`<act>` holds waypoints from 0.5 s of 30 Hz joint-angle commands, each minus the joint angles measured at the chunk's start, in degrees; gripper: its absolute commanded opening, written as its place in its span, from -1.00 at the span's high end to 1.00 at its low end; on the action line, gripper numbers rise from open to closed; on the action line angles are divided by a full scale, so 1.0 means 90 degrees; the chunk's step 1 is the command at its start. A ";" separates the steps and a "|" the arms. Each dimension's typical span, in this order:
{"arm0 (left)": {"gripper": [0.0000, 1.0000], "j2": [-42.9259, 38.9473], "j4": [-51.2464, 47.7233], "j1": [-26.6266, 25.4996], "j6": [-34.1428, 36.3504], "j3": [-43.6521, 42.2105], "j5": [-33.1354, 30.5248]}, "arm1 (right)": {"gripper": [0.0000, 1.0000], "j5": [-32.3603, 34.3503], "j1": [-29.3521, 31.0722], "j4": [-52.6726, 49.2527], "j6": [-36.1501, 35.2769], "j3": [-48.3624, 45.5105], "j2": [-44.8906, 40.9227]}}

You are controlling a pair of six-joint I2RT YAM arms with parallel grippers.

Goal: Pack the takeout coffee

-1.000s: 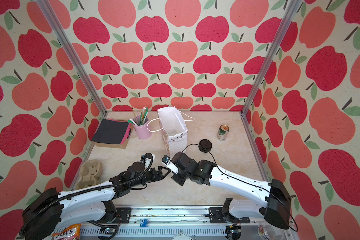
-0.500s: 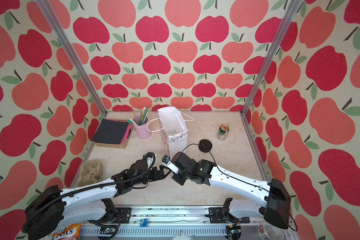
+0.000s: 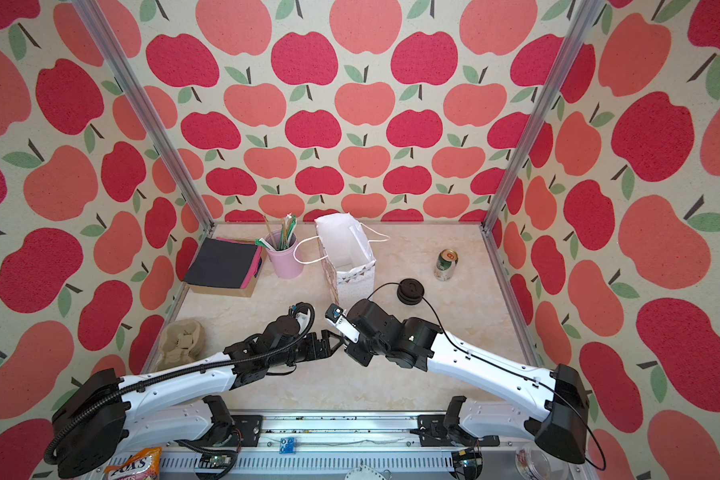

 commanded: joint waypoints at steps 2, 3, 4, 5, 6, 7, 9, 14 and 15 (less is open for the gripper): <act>-0.98 0.0037 -0.0347 -0.0047 0.0262 0.0314 -0.0089 | 1.00 0.0305 0.0050 -0.0183 -0.0255 0.0322 -0.0319; -0.98 0.0033 -0.0352 -0.0040 0.0284 0.0360 -0.0088 | 1.00 0.0344 0.0050 -0.0210 -0.0284 0.0343 -0.0359; -0.98 0.0025 -0.0357 -0.0043 0.0318 0.0418 -0.0090 | 1.00 0.0388 0.0051 -0.0242 -0.0320 0.0376 -0.0398; -0.98 -0.0001 -0.0348 -0.0043 0.0361 0.0483 -0.0105 | 1.00 0.0433 0.0050 -0.0281 -0.0349 0.0410 -0.0437; -0.99 -0.0013 -0.0342 -0.0040 0.0405 0.0534 -0.0130 | 1.00 0.0480 0.0055 -0.0302 -0.0382 0.0446 -0.0466; -0.99 -0.0039 -0.0337 -0.0038 0.0439 0.0584 -0.0178 | 1.00 0.0542 0.0050 -0.0340 -0.0418 0.0492 -0.0502; -0.99 -0.0122 -0.0337 -0.0036 0.0526 0.0665 -0.0276 | 1.00 0.0654 0.0050 -0.0432 -0.0476 0.0589 -0.0546; -0.98 -0.0758 -0.0998 0.0044 0.0956 0.0935 -0.0743 | 1.00 0.0702 0.0050 -0.0764 -0.0543 0.1079 -0.0541; -0.98 -0.0922 -0.1200 0.0090 0.1042 0.0966 -0.0843 | 1.00 0.0674 0.0050 -0.0803 -0.0557 0.1163 -0.0521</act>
